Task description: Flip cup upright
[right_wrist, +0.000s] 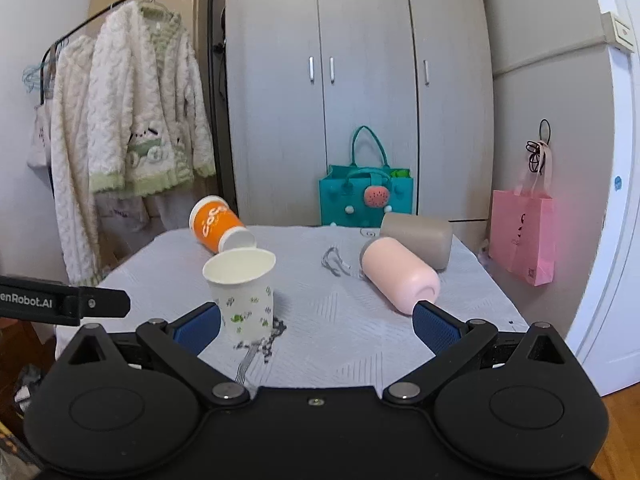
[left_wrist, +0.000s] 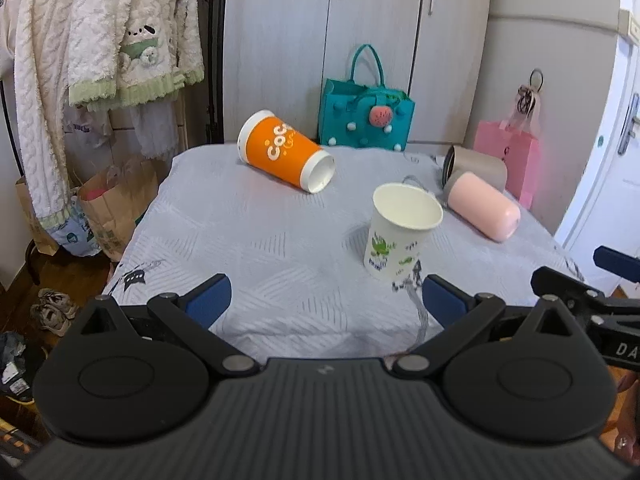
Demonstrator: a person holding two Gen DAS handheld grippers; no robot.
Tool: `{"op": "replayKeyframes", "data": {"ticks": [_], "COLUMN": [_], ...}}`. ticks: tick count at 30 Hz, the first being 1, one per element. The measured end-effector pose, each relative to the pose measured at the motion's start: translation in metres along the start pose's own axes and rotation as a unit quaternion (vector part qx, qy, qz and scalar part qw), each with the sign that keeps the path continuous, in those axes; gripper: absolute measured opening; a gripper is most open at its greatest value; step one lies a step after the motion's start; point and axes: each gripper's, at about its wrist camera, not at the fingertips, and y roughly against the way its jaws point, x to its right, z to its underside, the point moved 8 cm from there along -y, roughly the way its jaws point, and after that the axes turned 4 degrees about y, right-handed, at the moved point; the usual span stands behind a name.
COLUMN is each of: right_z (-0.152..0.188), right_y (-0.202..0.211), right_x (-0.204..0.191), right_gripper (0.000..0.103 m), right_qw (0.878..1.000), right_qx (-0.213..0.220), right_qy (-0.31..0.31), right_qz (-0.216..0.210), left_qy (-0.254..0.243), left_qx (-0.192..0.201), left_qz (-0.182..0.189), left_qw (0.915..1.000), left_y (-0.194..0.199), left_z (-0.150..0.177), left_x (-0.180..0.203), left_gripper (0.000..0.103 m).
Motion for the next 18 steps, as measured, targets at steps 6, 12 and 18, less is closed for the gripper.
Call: {"op": "replayKeyframes", "data": {"ticks": [6,12,18], "right_z": [0.004,0.007,0.005], "right_y": [0.004,0.004,0.008], "right_x": [0.0,0.0,0.0], "right_gripper": [0.103,0.103,0.103], "right_qw": [1.0,0.998,0.998], "right_qx": [-0.018,-0.042,-0.048], "right_qy": [-0.001,-0.008,-0.015], "right_qz": [0.023,0.049,0.045], "left_qy": [-0.021,-0.022,-0.018], "left_qx": [-0.014,-0.003,-0.001], "left_qz": [-0.022,-0.03,-0.025], "left_qw": [0.9995,0.9993,0.9995], "left_y": [0.004,0.009,0.012], "left_z": [0.006,0.005,0.004], "left_x": [0.004,0.003,0.001], "left_gripper": [0.103,0.103,0.103]}}
